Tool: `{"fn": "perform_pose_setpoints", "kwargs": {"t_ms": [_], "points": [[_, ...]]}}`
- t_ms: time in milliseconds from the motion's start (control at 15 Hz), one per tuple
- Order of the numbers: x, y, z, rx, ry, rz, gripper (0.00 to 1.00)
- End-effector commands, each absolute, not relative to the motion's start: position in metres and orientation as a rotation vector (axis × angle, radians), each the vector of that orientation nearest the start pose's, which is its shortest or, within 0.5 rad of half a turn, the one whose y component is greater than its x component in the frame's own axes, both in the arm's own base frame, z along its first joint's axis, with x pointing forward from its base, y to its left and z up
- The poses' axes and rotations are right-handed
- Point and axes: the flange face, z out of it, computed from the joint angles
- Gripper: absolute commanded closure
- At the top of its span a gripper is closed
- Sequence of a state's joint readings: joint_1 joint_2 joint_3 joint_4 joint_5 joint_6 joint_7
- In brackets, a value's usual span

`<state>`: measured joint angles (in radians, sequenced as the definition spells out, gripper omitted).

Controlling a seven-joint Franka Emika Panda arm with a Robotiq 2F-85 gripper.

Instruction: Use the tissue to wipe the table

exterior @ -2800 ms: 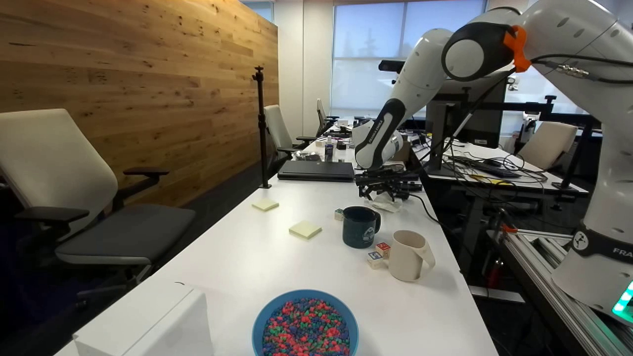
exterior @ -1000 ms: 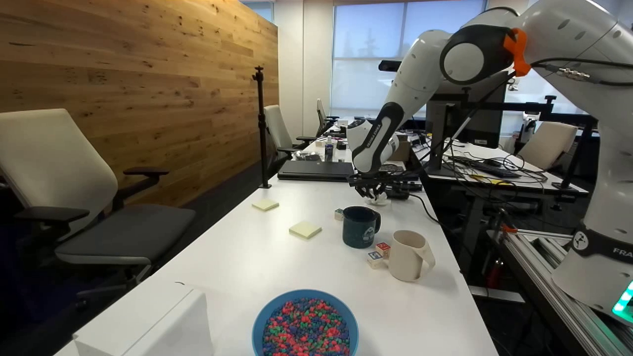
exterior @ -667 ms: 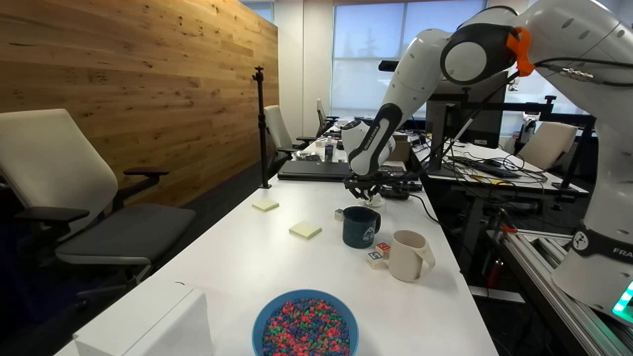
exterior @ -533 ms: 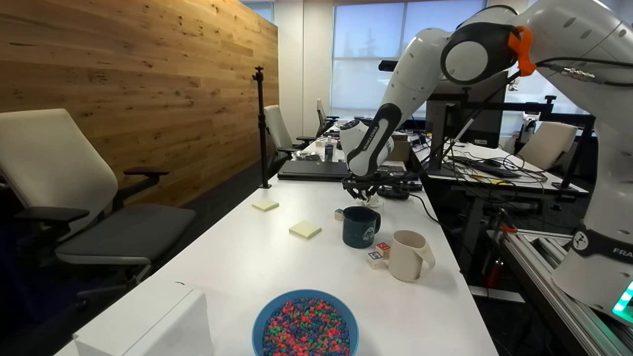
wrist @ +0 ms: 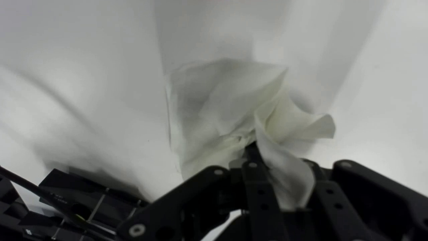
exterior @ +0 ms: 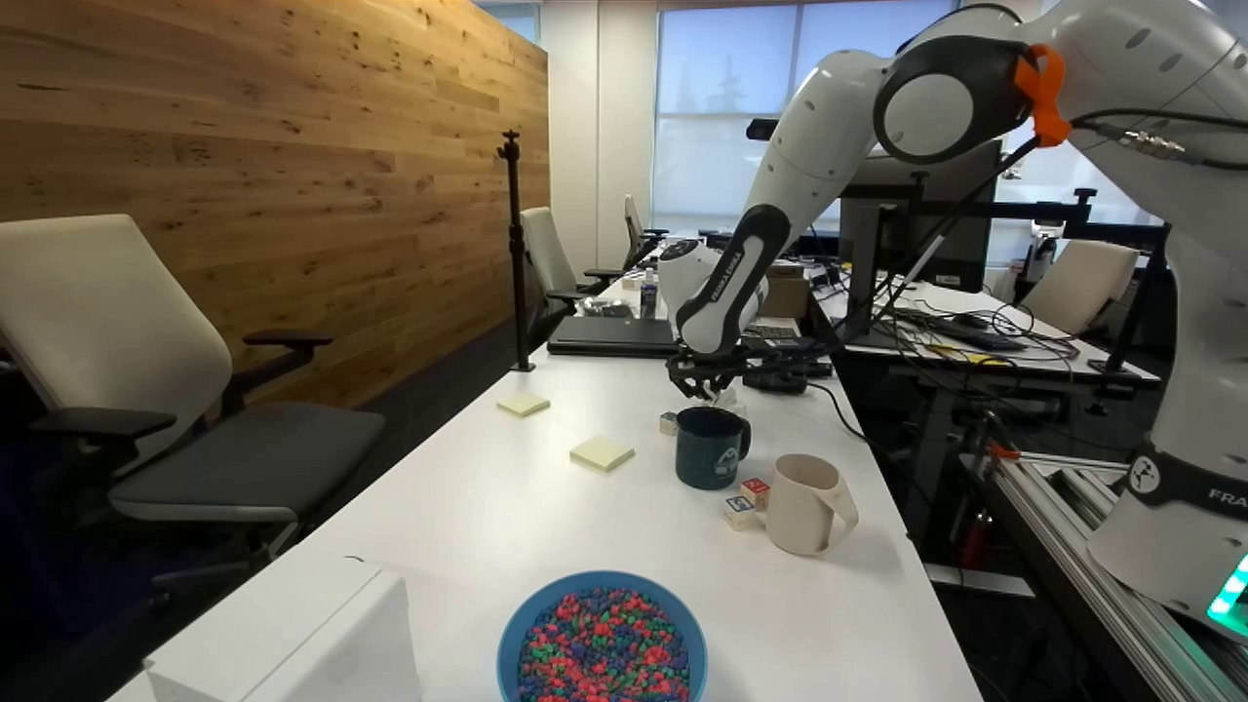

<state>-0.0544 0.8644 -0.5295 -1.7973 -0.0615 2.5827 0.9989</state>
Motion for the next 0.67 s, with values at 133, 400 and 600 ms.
{"fn": "perform_pose_setpoints", "kwargs": {"t_ms": [133, 400, 600], "points": [[0.527, -0.311, 0.140, -2.907, 2.061, -0.112, 0.98], [0.510, -0.317, 0.142, -2.922, 2.068, -0.073, 0.98], [0.501, -0.329, 0.135, -2.899, 2.100, -0.052, 0.98]]}}
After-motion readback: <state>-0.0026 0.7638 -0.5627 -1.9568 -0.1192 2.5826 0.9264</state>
